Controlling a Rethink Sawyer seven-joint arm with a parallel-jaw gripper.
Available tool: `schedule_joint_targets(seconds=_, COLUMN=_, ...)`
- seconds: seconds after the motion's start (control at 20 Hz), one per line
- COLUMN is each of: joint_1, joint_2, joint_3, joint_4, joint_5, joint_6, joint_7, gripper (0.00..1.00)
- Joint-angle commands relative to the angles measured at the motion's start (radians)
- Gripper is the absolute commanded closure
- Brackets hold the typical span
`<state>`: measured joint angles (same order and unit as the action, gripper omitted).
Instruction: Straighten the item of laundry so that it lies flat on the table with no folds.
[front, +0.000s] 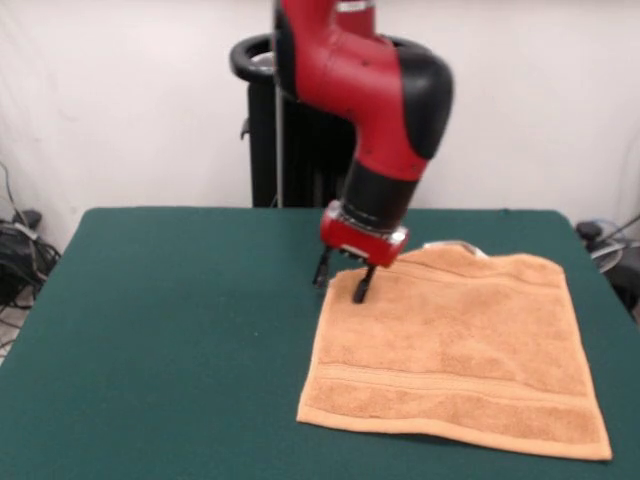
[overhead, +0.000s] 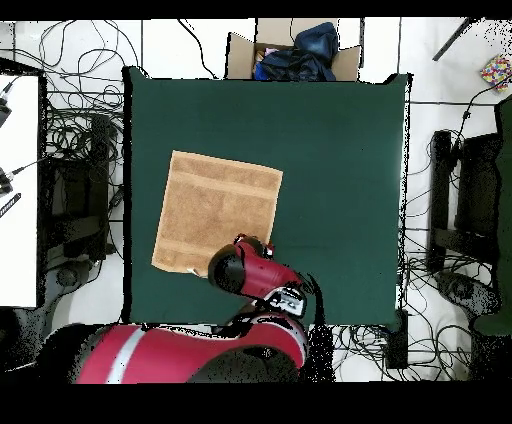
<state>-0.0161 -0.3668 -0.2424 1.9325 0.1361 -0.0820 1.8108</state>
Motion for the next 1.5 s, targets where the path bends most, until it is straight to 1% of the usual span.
schedule_joint_targets(seconds=0.05, joint_1=-0.145, joint_2=0.072, joint_3=0.189, joint_4=-0.182, joint_5=-0.177, joint_6=0.058, joint_7=-0.056, gripper=0.00)
schedule_joint_targets(seconds=0.25, joint_1=-0.229, joint_2=0.098, joint_3=0.285, joint_4=-0.216, joint_5=-0.283, joint_6=0.080, joint_7=-0.052, gripper=0.00)
schedule_joint_targets(seconds=0.4, joint_1=-0.259, joint_2=0.090, joint_3=0.337, joint_4=-0.205, joint_5=-0.319, joint_6=0.115, joint_7=-0.028, gripper=0.00)
schedule_joint_targets(seconds=0.55, joint_1=-0.228, joint_2=0.026, joint_3=0.320, joint_4=-0.177, joint_5=-0.321, joint_6=0.174, joint_7=0.008, gripper=0.00)
schedule_joint_targets(seconds=0.65, joint_1=-0.216, joint_2=-0.002, joint_3=0.312, joint_4=-0.175, joint_5=-0.341, joint_6=0.174, joint_7=0.011, gripper=0.00)
schedule_joint_targets(seconds=0.7, joint_1=-0.209, joint_2=-0.007, joint_3=0.304, joint_4=-0.182, joint_5=-0.361, joint_6=0.143, joint_7=0.012, gripper=0.00)
schedule_joint_targets(seconds=0.9, joint_1=-0.172, joint_2=0.019, joint_3=0.252, joint_4=-0.183, joint_5=-0.396, joint_6=-0.148, joint_7=0.106, gripper=0.00)
schedule_joint_targets(seconds=1.05, joint_1=-0.123, joint_2=0.054, joint_3=0.185, joint_4=-0.213, joint_5=-0.395, joint_6=-0.357, joint_7=0.120, gripper=0.00)
schedule_joint_targets(seconds=1.15, joint_1=-0.084, joint_2=0.075, joint_3=0.139, joint_4=-0.237, joint_5=-0.372, joint_6=-0.405, joint_7=0.105, gripper=0.00)
schedule_joint_targets(seconds=1.2, joint_1=-0.060, joint_2=0.084, joint_3=0.109, joint_4=-0.243, joint_5=-0.347, joint_6=-0.419, joint_7=0.101, gripper=0.00)
schedule_joint_targets(seconds=1.3, joint_1=-0.008, joint_2=0.108, joint_3=0.048, joint_4=-0.242, joint_5=-0.290, joint_6=-0.501, joint_7=0.083, gripper=0.00)
schedule_joint_targets(seconds=1.5, joint_1=0.007, joint_2=0.134, joint_3=0.035, joint_4=-0.250, joint_5=-0.268, joint_6=-0.557, joint_7=0.073, gripper=0.00)
